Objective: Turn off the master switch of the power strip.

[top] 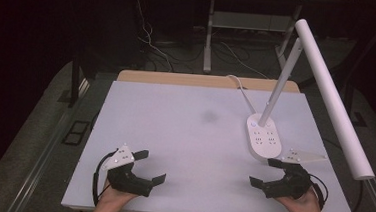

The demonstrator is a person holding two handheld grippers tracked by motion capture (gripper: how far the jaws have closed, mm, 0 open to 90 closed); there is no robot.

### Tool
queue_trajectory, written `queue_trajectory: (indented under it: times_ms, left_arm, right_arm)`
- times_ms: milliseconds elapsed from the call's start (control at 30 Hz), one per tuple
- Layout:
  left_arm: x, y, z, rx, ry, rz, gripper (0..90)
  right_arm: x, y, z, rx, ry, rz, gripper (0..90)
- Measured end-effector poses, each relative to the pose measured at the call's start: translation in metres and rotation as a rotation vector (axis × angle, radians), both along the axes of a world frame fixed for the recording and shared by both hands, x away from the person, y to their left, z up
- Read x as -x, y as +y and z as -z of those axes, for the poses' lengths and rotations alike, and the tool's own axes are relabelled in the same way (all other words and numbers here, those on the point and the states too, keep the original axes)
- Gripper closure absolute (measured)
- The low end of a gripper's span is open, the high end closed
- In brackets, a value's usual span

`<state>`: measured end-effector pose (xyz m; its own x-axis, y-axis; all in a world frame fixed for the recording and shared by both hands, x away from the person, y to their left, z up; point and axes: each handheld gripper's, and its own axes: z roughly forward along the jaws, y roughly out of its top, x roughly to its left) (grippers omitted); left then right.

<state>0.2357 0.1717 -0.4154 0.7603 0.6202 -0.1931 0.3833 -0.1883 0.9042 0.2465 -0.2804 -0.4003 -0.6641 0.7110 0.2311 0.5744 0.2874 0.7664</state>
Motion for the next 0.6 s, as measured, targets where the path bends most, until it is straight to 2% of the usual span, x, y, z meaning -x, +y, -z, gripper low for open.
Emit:
queue_trajectory:
  times_ms: [233, 600]
  left_arm:
    - [0.000, 0.000, 0.000, -0.003, -0.003, 0.003, 0.0]
    - [0.000, -0.001, 0.000, -0.006, -0.003, 0.006, 0.0]
  right_arm:
    - [-0.007, 0.002, -0.005, 0.016, 0.014, -0.017, 0.3]
    - [-0.019, 0.005, -0.020, 0.037, 0.004, -0.035, 0.3]
